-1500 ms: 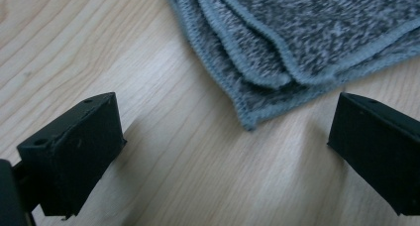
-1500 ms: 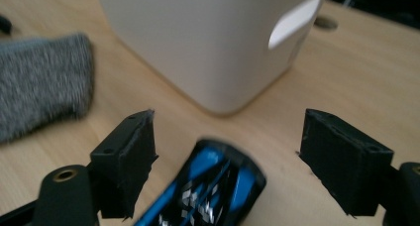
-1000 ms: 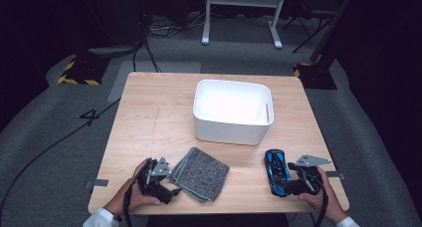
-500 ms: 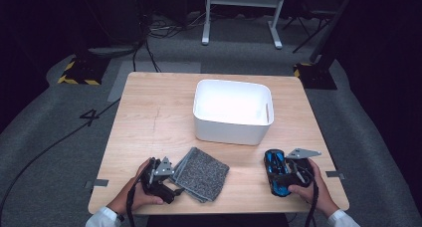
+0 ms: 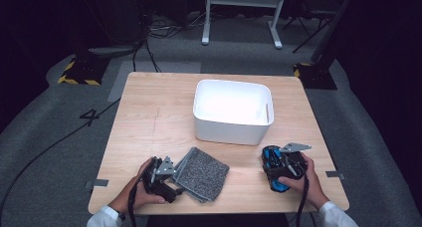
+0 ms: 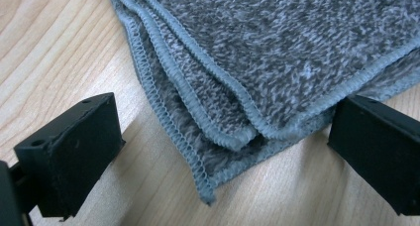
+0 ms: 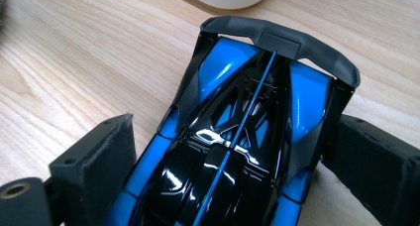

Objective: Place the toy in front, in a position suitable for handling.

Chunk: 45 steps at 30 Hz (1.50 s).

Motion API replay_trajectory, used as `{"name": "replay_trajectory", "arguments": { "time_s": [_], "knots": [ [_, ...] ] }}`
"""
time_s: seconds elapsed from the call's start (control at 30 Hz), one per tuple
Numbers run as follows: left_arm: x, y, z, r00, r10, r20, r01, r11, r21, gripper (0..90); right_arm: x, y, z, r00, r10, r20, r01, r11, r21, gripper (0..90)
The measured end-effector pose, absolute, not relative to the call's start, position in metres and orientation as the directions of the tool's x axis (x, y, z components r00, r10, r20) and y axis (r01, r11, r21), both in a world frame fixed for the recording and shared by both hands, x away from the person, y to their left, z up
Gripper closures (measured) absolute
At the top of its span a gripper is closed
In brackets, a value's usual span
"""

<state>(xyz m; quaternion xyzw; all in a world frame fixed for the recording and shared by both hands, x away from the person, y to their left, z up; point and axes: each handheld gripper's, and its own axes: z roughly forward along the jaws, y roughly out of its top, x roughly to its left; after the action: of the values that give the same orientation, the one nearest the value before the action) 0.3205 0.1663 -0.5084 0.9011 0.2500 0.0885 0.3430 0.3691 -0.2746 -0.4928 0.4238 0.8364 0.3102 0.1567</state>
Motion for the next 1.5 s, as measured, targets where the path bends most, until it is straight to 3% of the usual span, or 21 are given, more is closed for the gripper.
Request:
{"name": "replay_trajectory", "arguments": {
  "time_s": [0.13, 0.3, 0.43, 0.73, 0.87, 1.07, 1.27, 1.43, 1.5],
  "knots": [
    [0.325, 0.158, -0.508, 0.854, 0.52, -0.011, 0.396, -0.637, 0.661, 0.1, 0.374, -0.272, -0.493, -0.641, 0.768, -0.004, 0.573, 0.482, 0.663, 9.7],
    [0.33, 0.148, -0.508, 0.851, 0.525, -0.01, 0.398, -0.633, 0.664, 0.1, 0.379, -0.262, -0.49, -0.714, 0.7, 0.014, 0.522, 0.518, 0.677, 21.5],
    [0.333, 0.142, -0.508, 0.846, 0.533, -0.01, 0.405, -0.631, 0.662, 0.1, 0.382, -0.244, -0.49, -0.761, 0.648, -0.014, 0.472, 0.569, 0.674, 25.1],
    [0.336, 0.138, -0.508, 0.845, 0.534, -0.009, 0.404, -0.628, 0.665, 0.1, 0.373, -0.222, -0.489, -0.864, 0.504, -0.028, 0.36, 0.654, 0.665, 23.3],
    [0.336, 0.138, -0.508, 0.844, 0.536, -0.01, 0.406, -0.628, 0.664, 0.2, 0.37, -0.234, -0.485, -0.867, 0.497, -0.008, 0.355, 0.63, 0.691, 23.7],
    [0.335, 0.138, -0.508, 0.843, 0.538, -0.01, 0.408, -0.626, 0.664, 0.4, 0.358, -0.277, -0.47, -0.848, 0.531, 0.003, 0.36, 0.571, 0.738, 17.2],
    [0.333, 0.14, -0.508, 0.84, 0.543, -0.009, 0.411, -0.624, 0.664, 0.5, 0.342, -0.319, -0.48, -0.817, 0.575, 0.048, 0.407, 0.515, 0.755, 15.5],
    [0.333, 0.139, -0.508, 0.836, 0.548, -0.01, 0.415, -0.621, 0.665, 0.5, 0.332, -0.324, -0.492, -0.82, 0.571, 0.023, 0.394, 0.536, 0.747, 10.0],
    [0.333, 0.139, -0.508, 0.836, 0.549, -0.01, 0.416, -0.622, 0.664, 0.5, 0.332, -0.321, -0.494, -0.822, 0.569, 0.022, 0.394, 0.539, 0.744, 13.6]
  ]
}}
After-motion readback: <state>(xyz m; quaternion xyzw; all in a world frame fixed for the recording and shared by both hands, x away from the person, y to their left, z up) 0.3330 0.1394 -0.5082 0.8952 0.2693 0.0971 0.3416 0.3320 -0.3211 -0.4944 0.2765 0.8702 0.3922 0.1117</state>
